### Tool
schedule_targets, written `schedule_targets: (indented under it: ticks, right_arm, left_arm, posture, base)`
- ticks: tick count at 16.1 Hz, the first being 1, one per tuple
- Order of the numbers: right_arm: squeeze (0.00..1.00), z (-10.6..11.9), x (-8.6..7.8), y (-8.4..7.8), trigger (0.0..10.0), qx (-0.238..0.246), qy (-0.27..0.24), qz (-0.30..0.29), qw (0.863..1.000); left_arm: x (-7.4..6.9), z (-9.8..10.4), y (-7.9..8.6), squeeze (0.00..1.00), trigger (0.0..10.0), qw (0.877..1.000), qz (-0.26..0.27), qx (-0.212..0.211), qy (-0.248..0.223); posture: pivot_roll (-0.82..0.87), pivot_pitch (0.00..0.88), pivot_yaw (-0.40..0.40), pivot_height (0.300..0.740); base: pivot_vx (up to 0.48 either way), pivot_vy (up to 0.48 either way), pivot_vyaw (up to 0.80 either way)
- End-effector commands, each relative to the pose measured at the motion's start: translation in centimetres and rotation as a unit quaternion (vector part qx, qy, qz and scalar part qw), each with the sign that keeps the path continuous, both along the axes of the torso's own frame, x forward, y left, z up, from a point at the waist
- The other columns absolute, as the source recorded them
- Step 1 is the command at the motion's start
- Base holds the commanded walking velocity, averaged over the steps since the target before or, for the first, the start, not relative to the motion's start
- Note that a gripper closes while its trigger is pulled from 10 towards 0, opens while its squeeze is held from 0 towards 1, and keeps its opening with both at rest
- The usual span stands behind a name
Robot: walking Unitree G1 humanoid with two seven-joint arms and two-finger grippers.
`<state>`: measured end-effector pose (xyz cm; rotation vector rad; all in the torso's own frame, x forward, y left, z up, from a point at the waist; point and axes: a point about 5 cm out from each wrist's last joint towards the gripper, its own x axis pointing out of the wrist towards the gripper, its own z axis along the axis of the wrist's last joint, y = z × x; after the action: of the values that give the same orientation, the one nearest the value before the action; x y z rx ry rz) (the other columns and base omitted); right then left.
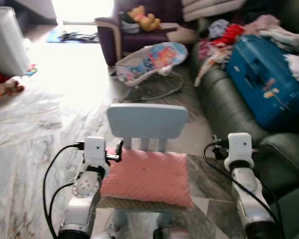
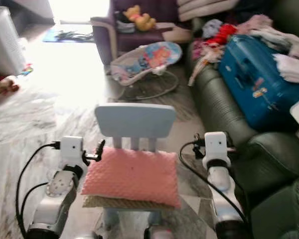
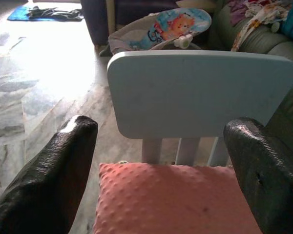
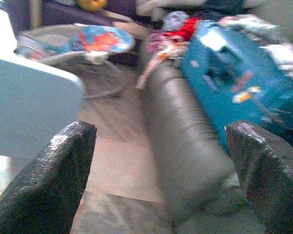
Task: Move the pillow to the sofa
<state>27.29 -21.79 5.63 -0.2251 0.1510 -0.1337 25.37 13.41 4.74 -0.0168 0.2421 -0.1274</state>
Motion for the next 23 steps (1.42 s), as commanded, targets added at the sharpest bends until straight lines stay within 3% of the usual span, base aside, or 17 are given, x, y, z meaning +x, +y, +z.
schedule_targets:
  ticks: [1, 3, 5, 10, 20, 23]
  right_arm:
    - [0.00, -0.2, 0.2, -1.5, 10.0, 0.045, 0.004, -0.024, 0.999]
    - [0.00, 0.1, 0.6, -1.9, 10.0, 0.060, -0.001, -0.016, 0.998]
    - [0.00, 0.1, -0.2, -1.5, 10.0, 0.067, -0.001, 0.019, 0.998]
    - [0.00, -0.9, -3.7, 0.5, 10.0, 0.090, 0.003, 0.056, 0.994]
    - [0.00, -1.0, -3.8, 1.1, 10.0, 0.093, 0.014, 0.072, 0.993]
    - [0.00, -0.9, -3.6, 1.1, 10.0, 0.092, 0.015, 0.074, 0.993]
  left_arm:
    - [0.2, 0.1, -0.3, 0.00, 10.0, 1.000, -0.006, 0.002, 0.004]
    - [0.4, 0.4, -0.2, 0.00, 10.0, 1.000, -0.006, 0.025, 0.002]
    - [0.5, 0.8, 0.2, 0.00, 10.0, 1.000, -0.010, 0.019, -0.009]
    - [0.2, 1.0, 1.1, 0.00, 10.0, 1.000, -0.003, 0.021, -0.020]
    - [0.5, 1.1, 0.6, 0.00, 10.0, 0.999, -0.019, 0.028, -0.021]
    - [0.6, 1.1, 0.4, 0.00, 10.0, 0.999, -0.020, 0.027, -0.022]
  posture:
    - [-0.04, 0.000, -0.021, 0.740]
    - [-0.04, 0.000, -0.012, 0.740]
    - [-0.04, 0.000, -0.006, 0.740]
    - [-0.04, 0.000, 0.007, 0.740]
    - [-0.04, 0.000, 0.001, 0.740]
    - [-0.04, 0.000, -0.002, 0.710]
  base:
    - [0.000, 0.000, 0.00]
    - [0.000, 0.000, 0.00]
    - [0.000, 0.000, 0.00]
    - [0.000, 0.000, 0.00]
    - [0.000, 0.000, 0.00]
    - [0.000, 0.000, 0.00]
